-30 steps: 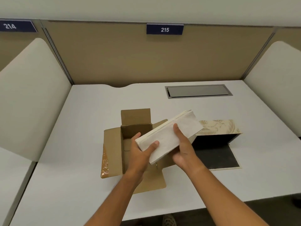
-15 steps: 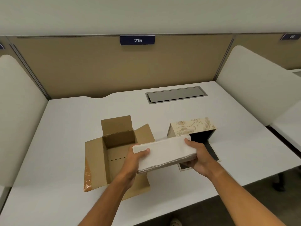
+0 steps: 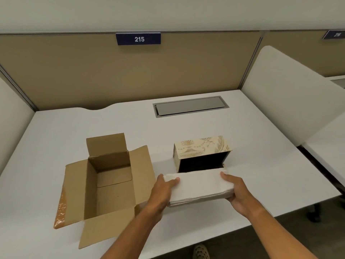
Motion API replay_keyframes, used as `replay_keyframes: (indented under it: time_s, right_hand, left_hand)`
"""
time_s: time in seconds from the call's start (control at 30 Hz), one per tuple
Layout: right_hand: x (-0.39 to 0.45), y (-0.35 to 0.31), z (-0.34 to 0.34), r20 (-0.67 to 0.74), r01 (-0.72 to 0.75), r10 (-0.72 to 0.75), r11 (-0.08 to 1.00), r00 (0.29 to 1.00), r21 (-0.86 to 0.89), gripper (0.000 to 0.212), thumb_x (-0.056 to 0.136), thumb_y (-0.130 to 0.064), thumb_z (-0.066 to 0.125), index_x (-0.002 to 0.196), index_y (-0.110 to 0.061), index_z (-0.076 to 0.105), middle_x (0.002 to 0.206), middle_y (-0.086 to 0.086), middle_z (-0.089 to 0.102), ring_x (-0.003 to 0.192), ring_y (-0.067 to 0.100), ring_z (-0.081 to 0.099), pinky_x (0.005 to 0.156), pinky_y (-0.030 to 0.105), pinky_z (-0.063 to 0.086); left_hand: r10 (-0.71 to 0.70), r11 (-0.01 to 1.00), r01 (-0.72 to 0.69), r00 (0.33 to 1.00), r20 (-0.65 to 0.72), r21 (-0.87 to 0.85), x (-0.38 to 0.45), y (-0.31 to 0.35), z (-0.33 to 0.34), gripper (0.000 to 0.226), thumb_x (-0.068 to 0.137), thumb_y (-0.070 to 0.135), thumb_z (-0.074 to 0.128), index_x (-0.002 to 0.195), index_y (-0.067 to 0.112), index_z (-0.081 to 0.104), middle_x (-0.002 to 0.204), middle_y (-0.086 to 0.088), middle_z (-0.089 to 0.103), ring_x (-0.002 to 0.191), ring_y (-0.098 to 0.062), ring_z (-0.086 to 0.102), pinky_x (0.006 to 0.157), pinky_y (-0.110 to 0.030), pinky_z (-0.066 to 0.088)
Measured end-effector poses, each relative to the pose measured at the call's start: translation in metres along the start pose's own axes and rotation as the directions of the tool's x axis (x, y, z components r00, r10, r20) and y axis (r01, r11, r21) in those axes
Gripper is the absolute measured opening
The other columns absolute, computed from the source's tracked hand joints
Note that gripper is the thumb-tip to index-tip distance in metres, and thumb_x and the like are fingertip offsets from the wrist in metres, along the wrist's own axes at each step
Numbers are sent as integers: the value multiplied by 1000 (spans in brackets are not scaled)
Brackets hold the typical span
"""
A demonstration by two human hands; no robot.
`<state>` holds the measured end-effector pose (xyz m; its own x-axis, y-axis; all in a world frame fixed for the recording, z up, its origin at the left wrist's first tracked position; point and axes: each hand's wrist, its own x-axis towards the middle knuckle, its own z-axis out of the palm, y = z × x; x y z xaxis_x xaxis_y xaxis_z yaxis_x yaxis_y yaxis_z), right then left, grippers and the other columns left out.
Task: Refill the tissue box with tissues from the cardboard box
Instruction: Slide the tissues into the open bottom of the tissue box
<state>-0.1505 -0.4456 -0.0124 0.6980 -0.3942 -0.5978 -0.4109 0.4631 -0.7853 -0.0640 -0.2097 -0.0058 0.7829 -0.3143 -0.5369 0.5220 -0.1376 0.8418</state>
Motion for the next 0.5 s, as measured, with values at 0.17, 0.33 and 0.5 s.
replay_keyframes:
  time_s: [0.17, 0.33, 0.5]
  right_hand:
    - [32, -2, -49, -15, -67, 66, 994, 998, -89, 21, 88, -28, 66, 103, -13, 68, 96, 12, 76, 100, 30, 65, 78, 37, 54]
    - [65, -5, -85, 9, -100, 105, 969, 994, -226, 18, 91, -29, 62, 103, -16, 65, 110, 16, 67, 105, 34, 59, 96, 46, 48]
    - [91, -13, -92, 12, -119, 128, 949, 992, -293, 12, 90, -26, 64, 95, -17, 70, 106, 13, 71, 102, 30, 63, 99, 47, 47]
  left_hand:
    - [-81, 996, 84, 992, -95, 22, 18, -21, 49, 56, 89, 30, 65, 135, 20, 35, 119, 1, 53, 98, -18, 59, 67, -27, 51]
    - [-147, 989, 147, 977, -152, -11, 37, -36, 82, 42, 85, 27, 69, 122, 13, 55, 117, -8, 64, 104, -26, 62, 95, -46, 51]
    - [-168, 985, 156, 967, -194, -71, 50, -38, 97, 36, 86, 23, 69, 120, 13, 61, 115, -7, 68, 103, -25, 65, 97, -45, 50]
